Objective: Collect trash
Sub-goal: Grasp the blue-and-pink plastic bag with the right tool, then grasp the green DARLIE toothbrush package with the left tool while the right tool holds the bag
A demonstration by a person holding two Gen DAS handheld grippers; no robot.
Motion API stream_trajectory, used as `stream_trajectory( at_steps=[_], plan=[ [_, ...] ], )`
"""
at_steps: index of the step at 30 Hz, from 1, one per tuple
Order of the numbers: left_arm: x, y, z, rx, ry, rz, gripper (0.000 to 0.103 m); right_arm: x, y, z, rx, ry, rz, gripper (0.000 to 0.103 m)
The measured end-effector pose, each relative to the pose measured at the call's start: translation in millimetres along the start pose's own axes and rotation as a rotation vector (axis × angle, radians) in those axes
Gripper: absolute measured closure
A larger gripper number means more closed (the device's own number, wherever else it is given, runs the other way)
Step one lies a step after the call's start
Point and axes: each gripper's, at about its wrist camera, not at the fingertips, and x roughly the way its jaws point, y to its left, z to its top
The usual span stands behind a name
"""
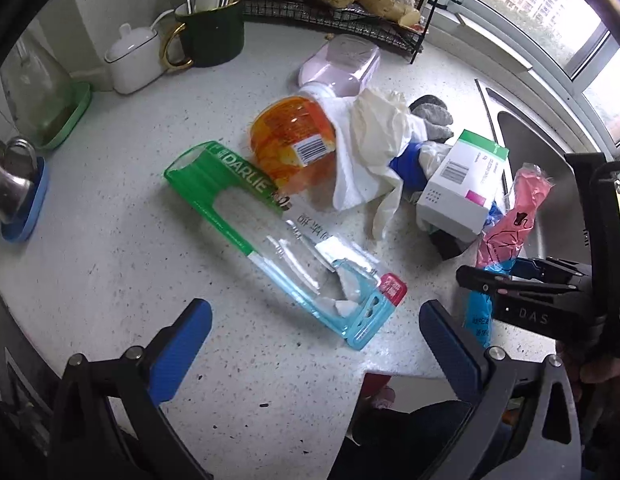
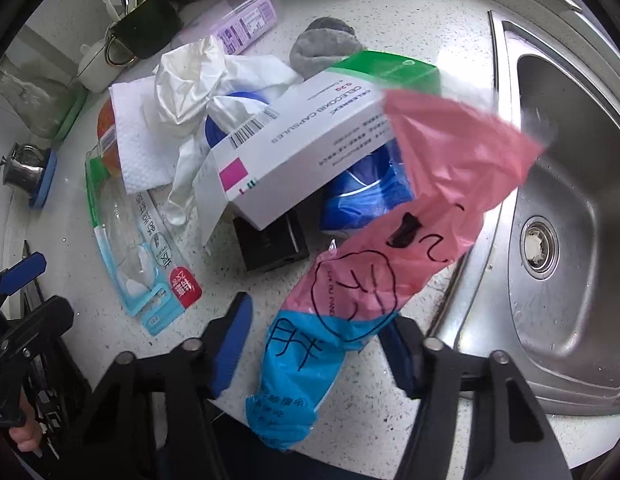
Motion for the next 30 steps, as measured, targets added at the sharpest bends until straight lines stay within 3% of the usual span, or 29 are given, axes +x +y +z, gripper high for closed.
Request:
stream_trajectory(
  at_steps=[9,14,17,21,26,30],
  plan=[
    [-6,25,-11,-0.12,0.007,0.002,0.0,-3,8,-9,0.008,0.007,0.023,0.076],
    [-5,33,-7,-0.231,0.026,-0.046,0.0,-24,2,-13,0.036,-0.022,0.058,0.079],
    [1,33,-1,-0.27,0.051,-0.03,0.0,-32,-4,-17,0.048,-0.031,0.074,0.079],
    [14,36,5,-0.339,0.076,0.047,0.0,-41,-14,-14,0.047,-0.049,0.078,0.079],
    [39,40,15,-0.377,0.114,0.07,0.0,-42,-15,-8,0.038,-0.055,0.083,0.079],
    [56,41,25,-0.39,0.136,0.046,0.0,-40,-11,-6,0.028,-0.057,0.061,0.079]
  ],
)
